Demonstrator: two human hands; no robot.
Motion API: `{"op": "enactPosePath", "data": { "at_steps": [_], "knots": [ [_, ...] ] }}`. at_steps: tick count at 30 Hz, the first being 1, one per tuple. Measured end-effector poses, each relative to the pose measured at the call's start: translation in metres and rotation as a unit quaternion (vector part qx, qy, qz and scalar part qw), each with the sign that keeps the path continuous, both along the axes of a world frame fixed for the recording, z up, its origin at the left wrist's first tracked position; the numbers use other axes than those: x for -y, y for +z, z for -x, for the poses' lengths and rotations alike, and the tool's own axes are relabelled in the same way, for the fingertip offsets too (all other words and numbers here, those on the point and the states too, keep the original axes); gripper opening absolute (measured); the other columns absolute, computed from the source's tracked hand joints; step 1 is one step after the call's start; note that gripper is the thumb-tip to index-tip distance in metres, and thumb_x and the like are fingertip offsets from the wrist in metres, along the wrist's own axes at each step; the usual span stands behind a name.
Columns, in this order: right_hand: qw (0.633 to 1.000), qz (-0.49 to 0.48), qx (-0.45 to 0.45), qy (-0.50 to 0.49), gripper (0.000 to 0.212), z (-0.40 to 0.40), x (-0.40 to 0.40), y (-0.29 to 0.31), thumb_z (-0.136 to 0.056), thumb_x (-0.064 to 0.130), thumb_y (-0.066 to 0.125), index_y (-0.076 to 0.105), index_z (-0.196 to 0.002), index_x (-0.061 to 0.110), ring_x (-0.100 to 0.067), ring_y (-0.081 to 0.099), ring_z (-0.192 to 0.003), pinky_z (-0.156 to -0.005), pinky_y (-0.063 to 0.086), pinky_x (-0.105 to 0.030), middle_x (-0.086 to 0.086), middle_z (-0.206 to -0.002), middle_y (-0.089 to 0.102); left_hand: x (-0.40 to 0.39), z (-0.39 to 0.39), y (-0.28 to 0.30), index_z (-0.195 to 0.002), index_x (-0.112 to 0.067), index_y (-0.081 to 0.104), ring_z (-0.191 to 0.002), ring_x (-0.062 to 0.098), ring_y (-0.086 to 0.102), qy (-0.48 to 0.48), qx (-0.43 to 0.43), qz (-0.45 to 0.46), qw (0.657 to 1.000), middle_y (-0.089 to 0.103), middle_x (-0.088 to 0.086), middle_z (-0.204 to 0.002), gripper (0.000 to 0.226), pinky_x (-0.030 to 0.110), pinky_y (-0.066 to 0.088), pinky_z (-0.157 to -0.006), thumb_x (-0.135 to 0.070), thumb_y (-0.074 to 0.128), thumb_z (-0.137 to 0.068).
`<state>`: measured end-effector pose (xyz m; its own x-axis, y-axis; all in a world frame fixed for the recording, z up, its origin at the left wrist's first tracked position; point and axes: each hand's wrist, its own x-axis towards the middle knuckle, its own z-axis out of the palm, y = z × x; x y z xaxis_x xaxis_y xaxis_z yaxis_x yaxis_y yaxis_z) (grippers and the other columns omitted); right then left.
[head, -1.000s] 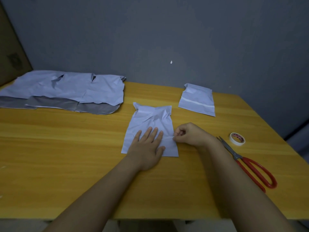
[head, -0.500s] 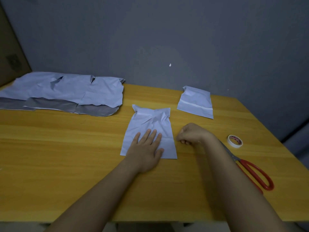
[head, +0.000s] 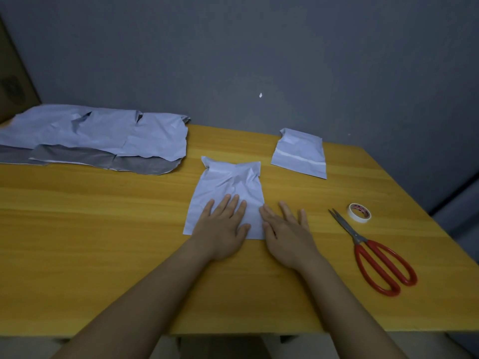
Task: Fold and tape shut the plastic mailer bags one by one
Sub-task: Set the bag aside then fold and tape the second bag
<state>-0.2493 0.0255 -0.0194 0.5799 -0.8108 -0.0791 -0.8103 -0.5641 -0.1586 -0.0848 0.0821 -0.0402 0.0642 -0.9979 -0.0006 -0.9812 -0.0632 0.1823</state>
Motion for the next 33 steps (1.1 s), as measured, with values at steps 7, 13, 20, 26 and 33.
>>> {"op": "enactPosePath", "data": {
  "at_steps": [7, 13, 20, 26, 33],
  "knots": [
    [0.991, 0.096, 0.006, -0.088, 0.051, -0.001, -0.002, 0.004, -0.100, 0.039, 0.015, 0.032, -0.146, 0.023, -0.017, -0.013, -0.147, -0.115, -0.013, -0.049, 0.006, -0.161, 0.005, 0.000, 0.000, -0.002, -0.152, -0.023, -0.003, -0.145, 0.013, -0.012, 0.004, -0.002, 0.002, 1.000, -0.009, -0.001, -0.159, 0.059, 0.040, -0.009, -0.117, -0.047, 0.015, -0.101],
    [1.000, 0.020, 0.008, -0.020, 0.049, 0.001, -0.007, -0.004, -0.102, 0.040, 0.016, 0.019, -0.151, 0.034, -0.014, -0.013, -0.146, -0.116, -0.010, -0.046, 0.009, -0.161, 0.003, 0.000, 0.000, -0.003, -0.152, -0.023, -0.004, -0.145, 0.012, -0.012, 0.002, 0.000, -0.002, 1.000, -0.009, -0.002, -0.159, 0.059, 0.040, -0.009, -0.117, -0.047, 0.015, -0.101],
    [0.992, 0.091, 0.073, -0.054, 0.049, -0.011, -0.010, 0.003, -0.103, 0.032, 0.021, 0.023, -0.150, 0.018, -0.016, -0.004, -0.148, -0.118, -0.005, -0.042, 0.004, -0.160, 0.011, 0.000, 0.000, -0.002, -0.152, -0.023, -0.004, -0.145, 0.013, -0.012, 0.004, -0.003, -0.007, 1.000, -0.009, -0.001, -0.159, 0.060, 0.040, -0.009, -0.117, -0.047, 0.015, -0.101],
    [0.997, -0.035, 0.034, 0.059, 0.050, -0.017, -0.010, -0.003, -0.105, 0.030, 0.020, 0.012, -0.153, 0.019, -0.006, -0.002, -0.146, -0.119, -0.002, -0.038, 0.008, -0.161, 0.004, 0.000, 0.000, 0.002, -0.151, -0.022, -0.008, -0.145, 0.011, -0.013, -0.001, -0.008, -0.023, 1.000, -0.011, -0.001, -0.159, 0.056, 0.040, -0.010, -0.117, -0.040, 0.013, -0.102],
    [0.998, -0.033, -0.007, 0.059, 0.051, -0.016, -0.009, -0.001, -0.105, 0.032, 0.017, 0.008, -0.153, 0.020, -0.005, -0.004, -0.146, -0.119, -0.003, -0.043, 0.009, -0.161, -0.001, -0.003, -0.005, 0.007, -0.151, -0.021, -0.011, -0.144, 0.013, -0.017, -0.003, 0.004, -0.057, 0.998, -0.017, 0.000, -0.158, 0.058, 0.041, -0.012, -0.116, -0.040, 0.013, -0.102]
  ]
}}
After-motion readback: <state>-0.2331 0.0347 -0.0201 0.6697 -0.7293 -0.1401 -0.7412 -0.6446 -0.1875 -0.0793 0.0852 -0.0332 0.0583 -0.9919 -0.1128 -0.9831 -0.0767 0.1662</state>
